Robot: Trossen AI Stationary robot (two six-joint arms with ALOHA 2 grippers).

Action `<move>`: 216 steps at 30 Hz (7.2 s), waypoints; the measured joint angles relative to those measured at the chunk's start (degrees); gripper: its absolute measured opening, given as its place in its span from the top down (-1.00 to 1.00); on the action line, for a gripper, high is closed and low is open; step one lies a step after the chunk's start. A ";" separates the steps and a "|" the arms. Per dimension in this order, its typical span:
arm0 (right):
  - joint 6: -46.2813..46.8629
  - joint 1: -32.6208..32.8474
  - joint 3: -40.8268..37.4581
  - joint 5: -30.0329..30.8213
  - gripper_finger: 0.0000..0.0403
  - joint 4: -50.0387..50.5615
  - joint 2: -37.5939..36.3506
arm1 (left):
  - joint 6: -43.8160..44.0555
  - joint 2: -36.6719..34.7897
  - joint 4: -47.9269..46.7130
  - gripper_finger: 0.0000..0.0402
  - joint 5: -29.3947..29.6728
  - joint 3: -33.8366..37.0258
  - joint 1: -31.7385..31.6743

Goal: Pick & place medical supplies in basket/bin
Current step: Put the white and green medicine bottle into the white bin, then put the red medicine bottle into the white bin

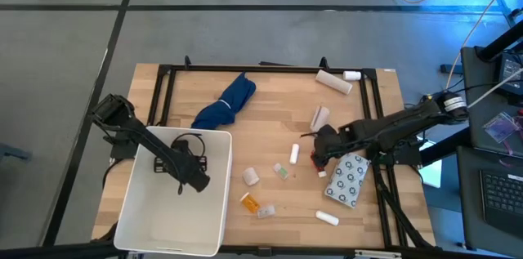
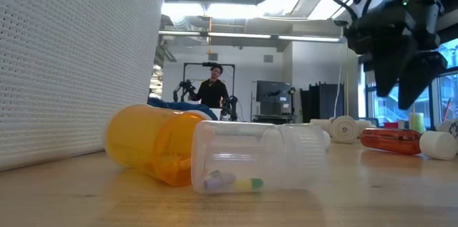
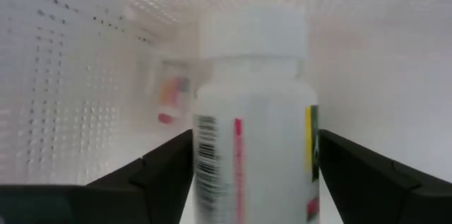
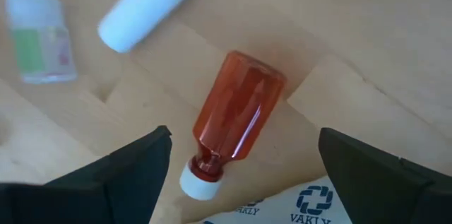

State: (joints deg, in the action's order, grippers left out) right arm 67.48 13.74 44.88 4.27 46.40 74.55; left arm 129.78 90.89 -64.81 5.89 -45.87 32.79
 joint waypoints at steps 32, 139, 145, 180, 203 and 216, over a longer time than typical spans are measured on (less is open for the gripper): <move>-9.59 0.67 -0.02 2.07 -0.40 -10.23 15.91 | -0.05 -0.11 -25.18 -0.39 10.28 -28.51 -0.02; -58.97 -6.81 28.20 -6.58 -0.63 -45.91 -5.66 | -99.80 4.21 34.75 0.41 31.83 -60.92 -16.66; -58.99 -6.89 28.20 -5.10 -0.74 -35.05 -8.28 | -87.86 2.55 21.13 0.43 34.08 -60.92 -15.75; -55.42 -6.93 28.22 8.22 -0.75 -17.85 -9.49 | 1.10 1.53 -24.62 0.40 -4.33 -35.73 -1.38; -52.68 -6.93 28.22 8.22 -0.75 -17.74 -9.47 | -13.52 1.55 -8.26 0.39 -9.14 -12.28 -10.52; -52.48 -6.93 28.22 7.69 -0.75 -16.72 -9.47 | -19.20 1.55 -2.84 0.39 -9.20 -7.52 -13.13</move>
State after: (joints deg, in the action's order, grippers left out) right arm 15.01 6.81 73.10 11.97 29.68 65.08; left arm 110.58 92.44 -67.66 -3.31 -53.39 19.66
